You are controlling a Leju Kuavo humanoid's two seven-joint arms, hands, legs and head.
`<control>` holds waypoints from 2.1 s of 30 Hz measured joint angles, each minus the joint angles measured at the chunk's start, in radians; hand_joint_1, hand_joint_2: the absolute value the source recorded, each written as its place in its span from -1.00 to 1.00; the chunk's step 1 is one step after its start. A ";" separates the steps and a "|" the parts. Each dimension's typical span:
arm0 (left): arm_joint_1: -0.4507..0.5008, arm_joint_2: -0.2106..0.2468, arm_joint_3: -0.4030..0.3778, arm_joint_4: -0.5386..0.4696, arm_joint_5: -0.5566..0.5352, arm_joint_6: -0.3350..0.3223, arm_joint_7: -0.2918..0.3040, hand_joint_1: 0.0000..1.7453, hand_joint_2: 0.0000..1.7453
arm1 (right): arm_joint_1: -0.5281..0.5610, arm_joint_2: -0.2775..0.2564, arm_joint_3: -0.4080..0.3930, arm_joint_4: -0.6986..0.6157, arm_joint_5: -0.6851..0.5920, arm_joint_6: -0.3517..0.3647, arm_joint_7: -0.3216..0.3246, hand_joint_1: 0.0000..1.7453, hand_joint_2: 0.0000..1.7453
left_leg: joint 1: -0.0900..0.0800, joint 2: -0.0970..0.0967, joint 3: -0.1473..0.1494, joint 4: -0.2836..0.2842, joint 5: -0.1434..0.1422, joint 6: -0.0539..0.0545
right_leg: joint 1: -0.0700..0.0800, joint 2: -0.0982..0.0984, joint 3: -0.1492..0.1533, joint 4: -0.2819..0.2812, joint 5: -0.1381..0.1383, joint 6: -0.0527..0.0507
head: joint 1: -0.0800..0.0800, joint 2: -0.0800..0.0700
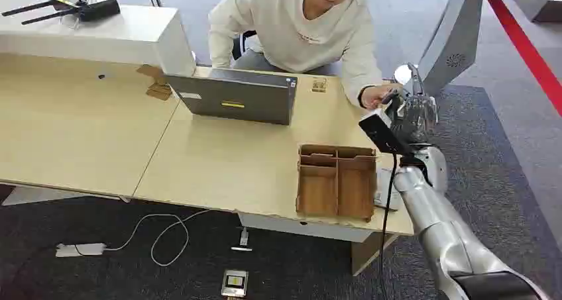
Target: Pass the card to the sensor for recognition and then transmit it.
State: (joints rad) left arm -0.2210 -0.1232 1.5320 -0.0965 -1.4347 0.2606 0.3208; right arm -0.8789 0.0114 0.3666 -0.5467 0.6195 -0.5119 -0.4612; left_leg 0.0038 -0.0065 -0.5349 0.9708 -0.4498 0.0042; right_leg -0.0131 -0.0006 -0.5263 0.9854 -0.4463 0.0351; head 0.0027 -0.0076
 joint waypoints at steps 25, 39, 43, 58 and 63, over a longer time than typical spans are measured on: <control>0.004 -0.018 0.000 0.000 0.029 0.096 -0.019 -1.00 -1.00 | 0.083 -0.164 -0.043 -0.029 -0.165 0.160 0.080 1.00 1.00 | -0.001 0.000 0.000 0.001 -0.001 0.001 | -0.001 0.000 0.000 -0.002 0.000 0.000 | 0.000 0.000; 0.002 -0.067 0.000 0.000 -0.005 0.170 -0.009 -1.00 -1.00 | 0.202 -0.237 -0.068 -0.099 -0.175 0.309 0.101 1.00 1.00 | -0.001 0.001 0.000 0.001 -0.001 0.001 | -0.001 0.000 0.000 -0.001 0.000 0.000 | 0.000 0.000; 0.000 -0.089 0.000 0.000 -0.019 0.207 -0.008 -1.00 -1.00 | 0.220 -0.231 -0.064 -0.113 -0.146 0.354 0.115 1.00 1.00 | -0.001 0.000 0.000 0.001 -0.001 0.001 | -0.001 0.000 0.000 -0.001 0.000 0.000 | 0.000 0.000; -0.001 -0.163 0.000 0.000 -0.039 0.340 -0.005 -1.00 -1.00 | 0.251 -0.251 -0.055 -0.159 -0.129 0.508 0.175 1.00 1.00 | -0.001 0.000 0.000 0.001 -0.001 0.001 | -0.001 0.000 0.000 -0.002 0.000 0.000 | 0.000 0.000; -0.001 -0.166 0.000 0.000 -0.042 0.359 -0.005 -1.00 -1.00 | 0.265 -0.265 -0.051 -0.166 -0.132 0.525 0.183 1.00 1.00 | -0.001 0.001 0.000 0.001 -0.001 0.001 | -0.001 0.000 0.000 -0.002 0.000 0.000 | 0.000 0.000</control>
State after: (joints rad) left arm -0.2222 -0.2895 1.5320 -0.0965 -1.4767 0.6195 0.3155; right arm -0.6139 -0.2537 0.3151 -0.7130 0.4871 0.0133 -0.2781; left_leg 0.0029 -0.0060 -0.5351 0.9717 -0.4509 0.0055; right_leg -0.0142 -0.0004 -0.5267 0.9839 -0.4462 0.0355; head 0.0023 -0.0076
